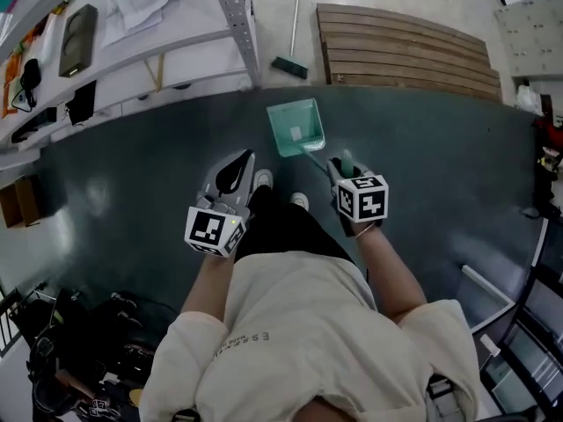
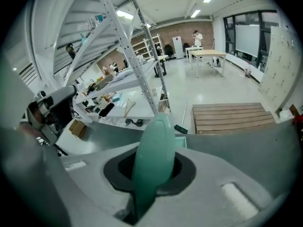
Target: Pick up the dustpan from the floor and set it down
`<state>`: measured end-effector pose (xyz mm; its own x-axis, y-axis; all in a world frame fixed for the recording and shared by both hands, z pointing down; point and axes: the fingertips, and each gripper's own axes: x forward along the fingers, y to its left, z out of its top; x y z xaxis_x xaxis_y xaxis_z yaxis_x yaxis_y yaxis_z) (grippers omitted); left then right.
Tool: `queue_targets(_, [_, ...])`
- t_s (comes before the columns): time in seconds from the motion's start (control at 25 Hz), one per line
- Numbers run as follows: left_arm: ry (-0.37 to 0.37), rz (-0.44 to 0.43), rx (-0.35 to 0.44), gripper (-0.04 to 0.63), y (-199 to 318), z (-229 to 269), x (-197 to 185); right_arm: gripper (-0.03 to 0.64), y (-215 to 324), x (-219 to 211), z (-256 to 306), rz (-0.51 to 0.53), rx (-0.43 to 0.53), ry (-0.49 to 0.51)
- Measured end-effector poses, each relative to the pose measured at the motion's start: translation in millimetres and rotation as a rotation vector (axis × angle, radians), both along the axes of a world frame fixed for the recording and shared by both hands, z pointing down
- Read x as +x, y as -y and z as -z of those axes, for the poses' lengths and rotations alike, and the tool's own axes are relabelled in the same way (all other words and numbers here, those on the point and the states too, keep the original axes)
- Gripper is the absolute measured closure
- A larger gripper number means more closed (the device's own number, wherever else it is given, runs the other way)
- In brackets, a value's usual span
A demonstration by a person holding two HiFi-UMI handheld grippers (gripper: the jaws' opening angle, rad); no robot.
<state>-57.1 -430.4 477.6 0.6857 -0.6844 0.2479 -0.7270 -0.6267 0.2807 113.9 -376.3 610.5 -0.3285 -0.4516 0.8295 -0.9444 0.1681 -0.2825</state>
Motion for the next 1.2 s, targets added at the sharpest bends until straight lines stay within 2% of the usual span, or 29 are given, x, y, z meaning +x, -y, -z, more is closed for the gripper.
queue_targets(0.24, [-0.001, 0.053, 0.074, 0.578, -40.3, 37.9, 8.1, 0.589, -42.9, 13.6, 46.5, 0.034, 0.060, 0.021])
queue_targets(0.4, [-0.009, 0.100, 0.104, 0.578, -71.5, 50.2, 9.8, 0.589, -69.3, 17.9, 51.7, 0.077, 0.077, 0.021])
queue_targets(0.6, [0.001, 0.105, 0.139, 0.578, -110.3, 65.2, 13.5, 0.589, -104.5, 26.7, 50.3, 0.100, 0.077, 0.012])
queue_targets(0.8, [0.001, 0.139, 0.137, 0.578, -142.8, 65.0, -5.2, 0.589, -138.9, 29.4, 46.7, 0.095, 0.076, -0.006])
queue_targets(1.0, [-0.005, 0.138, 0.127, 0.578, -189.0, 62.0, -22.9, 0.589, -178.8, 27.4, 48.3, 0.053, 0.083, -0.020])
queue_targets(1.2, [-0.007, 0.135, 0.127, 0.578, -227.6, 58.6, -48.9, 0.588, -210.9, 8.8, 48.1, 0.035, 0.099, -0.028])
